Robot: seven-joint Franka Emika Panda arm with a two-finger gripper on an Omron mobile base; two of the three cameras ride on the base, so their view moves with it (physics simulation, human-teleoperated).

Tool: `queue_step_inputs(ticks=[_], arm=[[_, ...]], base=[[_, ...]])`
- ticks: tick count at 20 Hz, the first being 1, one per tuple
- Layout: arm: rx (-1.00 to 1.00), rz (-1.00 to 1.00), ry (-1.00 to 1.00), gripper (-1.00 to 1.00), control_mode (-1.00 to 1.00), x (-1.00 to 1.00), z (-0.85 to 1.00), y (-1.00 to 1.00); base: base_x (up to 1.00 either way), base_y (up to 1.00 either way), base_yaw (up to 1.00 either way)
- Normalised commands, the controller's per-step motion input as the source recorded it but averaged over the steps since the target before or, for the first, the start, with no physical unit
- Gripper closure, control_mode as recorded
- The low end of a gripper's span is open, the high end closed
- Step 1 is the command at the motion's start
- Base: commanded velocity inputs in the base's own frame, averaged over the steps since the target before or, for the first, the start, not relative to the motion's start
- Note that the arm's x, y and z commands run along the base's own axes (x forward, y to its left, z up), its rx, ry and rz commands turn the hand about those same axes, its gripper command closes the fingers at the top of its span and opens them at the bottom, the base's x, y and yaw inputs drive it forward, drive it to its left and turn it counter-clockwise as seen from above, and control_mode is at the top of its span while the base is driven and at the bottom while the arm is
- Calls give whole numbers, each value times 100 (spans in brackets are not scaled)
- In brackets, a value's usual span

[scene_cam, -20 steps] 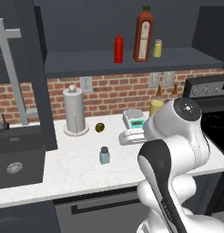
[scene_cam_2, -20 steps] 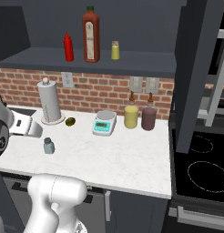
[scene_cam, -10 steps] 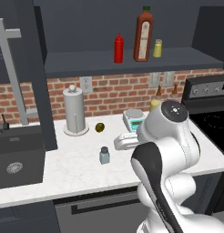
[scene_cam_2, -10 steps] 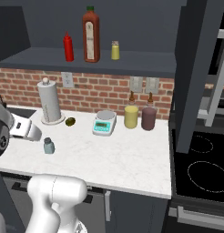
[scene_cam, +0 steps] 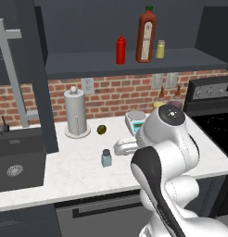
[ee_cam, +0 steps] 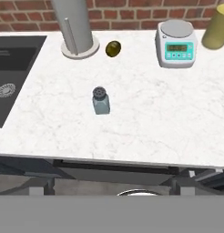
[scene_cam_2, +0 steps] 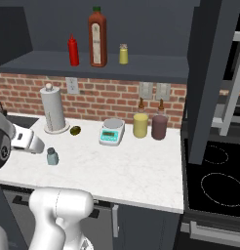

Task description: Put the shaker and condiment bottle from the counter next to their counterparts in the cabinet.

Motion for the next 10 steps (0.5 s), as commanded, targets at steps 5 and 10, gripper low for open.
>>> queue_step_inputs(ticks=[5,10], arm=[[-4,0,-1,-100,-100,-24,-89,0],[1,0,0,-100,-100,-4,-33,0]], base=[[0,0,0],[0,0,0]])
